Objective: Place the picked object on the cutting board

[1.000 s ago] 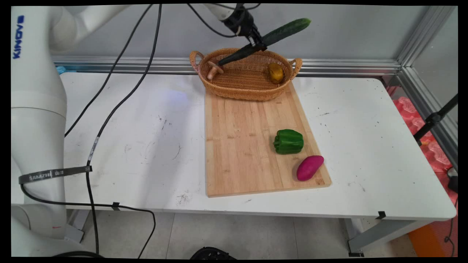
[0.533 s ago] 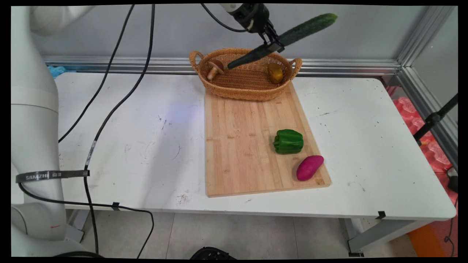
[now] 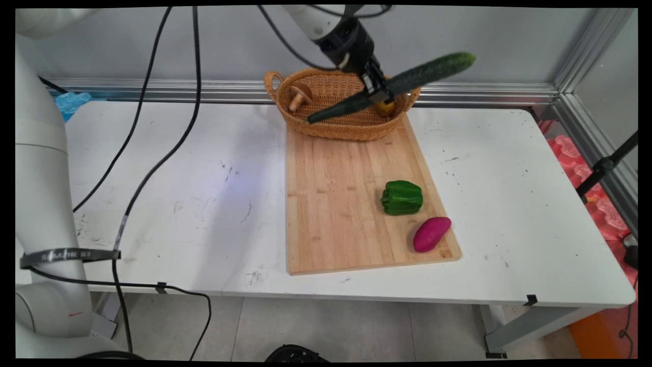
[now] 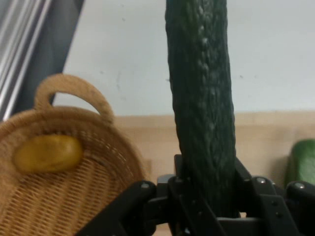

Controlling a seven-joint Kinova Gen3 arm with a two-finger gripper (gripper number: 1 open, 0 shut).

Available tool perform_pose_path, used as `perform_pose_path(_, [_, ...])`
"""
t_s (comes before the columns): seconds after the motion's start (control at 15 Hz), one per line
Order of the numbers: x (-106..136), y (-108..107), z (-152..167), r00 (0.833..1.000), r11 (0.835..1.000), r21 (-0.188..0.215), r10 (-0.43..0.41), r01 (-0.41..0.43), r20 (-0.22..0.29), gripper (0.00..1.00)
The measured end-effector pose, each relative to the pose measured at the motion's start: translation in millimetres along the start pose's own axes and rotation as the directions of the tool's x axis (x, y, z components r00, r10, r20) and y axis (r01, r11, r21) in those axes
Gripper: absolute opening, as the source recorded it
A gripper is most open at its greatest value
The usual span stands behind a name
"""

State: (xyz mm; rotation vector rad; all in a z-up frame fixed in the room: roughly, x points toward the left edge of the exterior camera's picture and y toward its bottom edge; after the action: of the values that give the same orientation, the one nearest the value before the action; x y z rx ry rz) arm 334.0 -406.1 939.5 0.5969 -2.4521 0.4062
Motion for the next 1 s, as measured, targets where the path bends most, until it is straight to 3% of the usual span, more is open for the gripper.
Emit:
perform_pose_path(0.53, [-34.0,38.0,16.6,0.998,1.0,-0.016,0.02,-0.019,0.064,0.0])
perform_pose_path(1.0, [-61.8,54.0,44.0,0.994,1.0,-0.021,0.013,-0.011,0.104,0.0])
